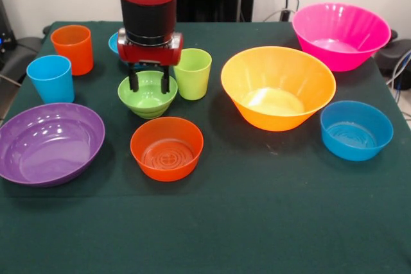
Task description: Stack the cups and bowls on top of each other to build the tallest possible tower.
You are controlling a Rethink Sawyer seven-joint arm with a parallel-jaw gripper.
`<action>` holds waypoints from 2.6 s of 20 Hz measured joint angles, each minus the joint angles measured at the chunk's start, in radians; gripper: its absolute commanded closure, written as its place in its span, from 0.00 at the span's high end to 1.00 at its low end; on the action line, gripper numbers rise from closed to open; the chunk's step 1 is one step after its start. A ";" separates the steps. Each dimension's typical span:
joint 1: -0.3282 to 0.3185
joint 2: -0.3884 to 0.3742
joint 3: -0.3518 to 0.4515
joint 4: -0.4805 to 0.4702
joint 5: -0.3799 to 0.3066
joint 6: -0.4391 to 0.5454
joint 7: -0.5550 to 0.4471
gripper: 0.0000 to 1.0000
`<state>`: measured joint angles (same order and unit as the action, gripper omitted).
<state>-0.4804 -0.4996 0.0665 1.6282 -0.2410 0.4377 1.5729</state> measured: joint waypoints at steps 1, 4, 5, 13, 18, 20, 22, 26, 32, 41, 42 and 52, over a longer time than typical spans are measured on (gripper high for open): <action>-0.004 0.002 0.005 0.003 0.000 -0.003 0.000 1.00; -0.010 0.008 0.017 0.008 0.000 -0.005 0.000 1.00; -0.012 0.010 0.021 0.010 0.000 -0.005 0.000 1.00; -0.016 0.023 0.049 0.017 0.000 -0.005 0.000 1.00; -0.016 0.033 0.060 0.018 0.000 -0.005 0.000 1.00; -0.015 0.039 0.060 0.018 0.000 -0.005 0.000 1.00; -0.015 0.043 0.060 0.018 0.000 -0.005 0.000 1.00; -0.015 0.044 0.060 0.018 0.000 -0.005 0.000 1.00; -0.015 0.044 0.061 0.018 0.000 -0.005 0.000 1.00; -0.015 0.035 0.061 0.020 0.000 -0.005 0.000 1.00; -0.015 0.033 0.061 0.020 0.000 -0.005 0.000 1.00; -0.015 -0.009 0.064 0.023 0.004 -0.005 0.000 1.00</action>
<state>-0.4958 -0.5088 0.1301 1.6513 -0.2374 0.4327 1.5729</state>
